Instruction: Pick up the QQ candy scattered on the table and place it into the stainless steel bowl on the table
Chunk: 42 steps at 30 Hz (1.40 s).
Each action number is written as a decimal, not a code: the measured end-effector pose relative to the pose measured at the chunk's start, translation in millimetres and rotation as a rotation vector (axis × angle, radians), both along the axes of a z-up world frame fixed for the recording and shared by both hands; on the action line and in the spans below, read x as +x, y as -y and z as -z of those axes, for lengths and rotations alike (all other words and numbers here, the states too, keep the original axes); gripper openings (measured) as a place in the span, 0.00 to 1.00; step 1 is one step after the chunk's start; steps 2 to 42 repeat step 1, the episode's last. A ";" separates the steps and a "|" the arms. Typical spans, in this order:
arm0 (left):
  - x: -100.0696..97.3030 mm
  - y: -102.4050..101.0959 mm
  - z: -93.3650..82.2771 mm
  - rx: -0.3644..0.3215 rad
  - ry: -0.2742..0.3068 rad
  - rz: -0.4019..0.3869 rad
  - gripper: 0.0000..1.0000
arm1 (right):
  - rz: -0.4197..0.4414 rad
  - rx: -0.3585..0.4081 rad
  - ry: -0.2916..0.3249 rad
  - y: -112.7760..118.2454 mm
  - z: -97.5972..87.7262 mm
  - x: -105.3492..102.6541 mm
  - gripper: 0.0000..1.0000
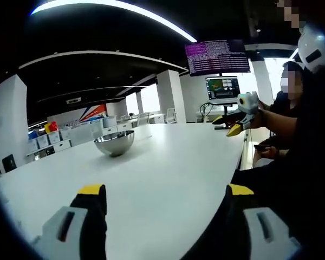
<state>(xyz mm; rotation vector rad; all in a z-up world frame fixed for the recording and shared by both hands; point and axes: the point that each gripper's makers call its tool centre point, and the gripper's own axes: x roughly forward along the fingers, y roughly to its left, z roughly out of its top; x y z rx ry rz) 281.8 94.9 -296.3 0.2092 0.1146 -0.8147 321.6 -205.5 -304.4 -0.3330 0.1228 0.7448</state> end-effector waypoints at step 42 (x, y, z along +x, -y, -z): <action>-0.1 0.0 0.4 -0.001 -0.001 0.000 0.90 | 0.001 -0.002 0.000 0.4 0.5 0.1 0.65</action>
